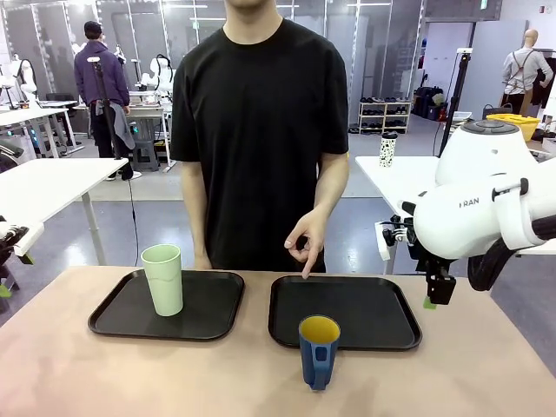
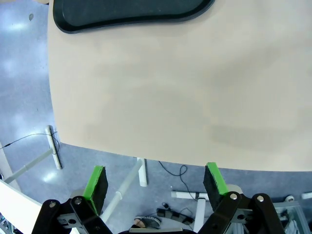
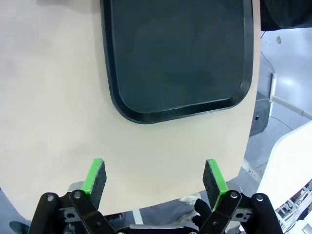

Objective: Sort and store the cups by type.
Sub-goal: Pick up the Handle plastic cup and place it into the empty Flat Tray.

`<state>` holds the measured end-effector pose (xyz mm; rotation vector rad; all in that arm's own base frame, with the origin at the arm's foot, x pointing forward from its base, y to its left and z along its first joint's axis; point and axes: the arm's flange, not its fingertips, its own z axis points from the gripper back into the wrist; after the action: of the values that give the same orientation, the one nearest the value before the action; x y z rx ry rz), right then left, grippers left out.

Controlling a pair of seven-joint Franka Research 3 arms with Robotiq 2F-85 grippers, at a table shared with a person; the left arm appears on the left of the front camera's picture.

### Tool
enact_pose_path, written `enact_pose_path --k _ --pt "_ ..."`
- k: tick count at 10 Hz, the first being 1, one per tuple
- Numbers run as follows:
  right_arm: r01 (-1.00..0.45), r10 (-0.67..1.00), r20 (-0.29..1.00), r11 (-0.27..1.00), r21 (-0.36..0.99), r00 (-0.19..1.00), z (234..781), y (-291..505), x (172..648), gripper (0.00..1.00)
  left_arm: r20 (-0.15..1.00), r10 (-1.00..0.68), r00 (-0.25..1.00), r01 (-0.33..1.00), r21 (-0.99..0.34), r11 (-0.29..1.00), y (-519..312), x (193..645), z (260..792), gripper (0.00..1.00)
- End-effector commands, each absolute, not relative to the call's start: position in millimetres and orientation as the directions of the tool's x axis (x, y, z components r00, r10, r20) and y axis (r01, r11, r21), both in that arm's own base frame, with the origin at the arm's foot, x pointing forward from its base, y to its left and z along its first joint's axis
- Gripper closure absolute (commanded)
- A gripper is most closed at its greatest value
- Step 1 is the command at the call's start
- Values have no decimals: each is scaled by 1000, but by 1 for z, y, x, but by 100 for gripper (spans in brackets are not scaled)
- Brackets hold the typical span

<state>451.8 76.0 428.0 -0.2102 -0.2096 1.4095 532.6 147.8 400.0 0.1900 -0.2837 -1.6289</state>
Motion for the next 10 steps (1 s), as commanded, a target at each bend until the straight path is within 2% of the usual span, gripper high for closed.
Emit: enact_pose_path --k 1,3,4,7,9,10 --pt "-952 988 26 156 -264 154 427 75 452 0 63 -993 -99 945 319 -74 150 533 401 0" --pt "-989 997 72 30 -147 20 395 75 445 0 63 -993 -99 945 319 -74 150 533 401 0" --pt "-994 987 161 -11 -109 -28 379 77 439 0 63 -993 -99 945 319 -74 150 533 401 0" --pt "-991 936 334 -76 -114 -110 341 88 418 0 63 -993 -99 945 319 -74 150 533 401 0" --pt "-982 885 456 -4 -189 -92 324 92 410 0 63 -993 -99 945 319 -74 150 533 401 0" --pt "-970 823 559 43 -240 -102 316 90 407 0 63 -993 -99 945 319 -74 150 533 401 0"
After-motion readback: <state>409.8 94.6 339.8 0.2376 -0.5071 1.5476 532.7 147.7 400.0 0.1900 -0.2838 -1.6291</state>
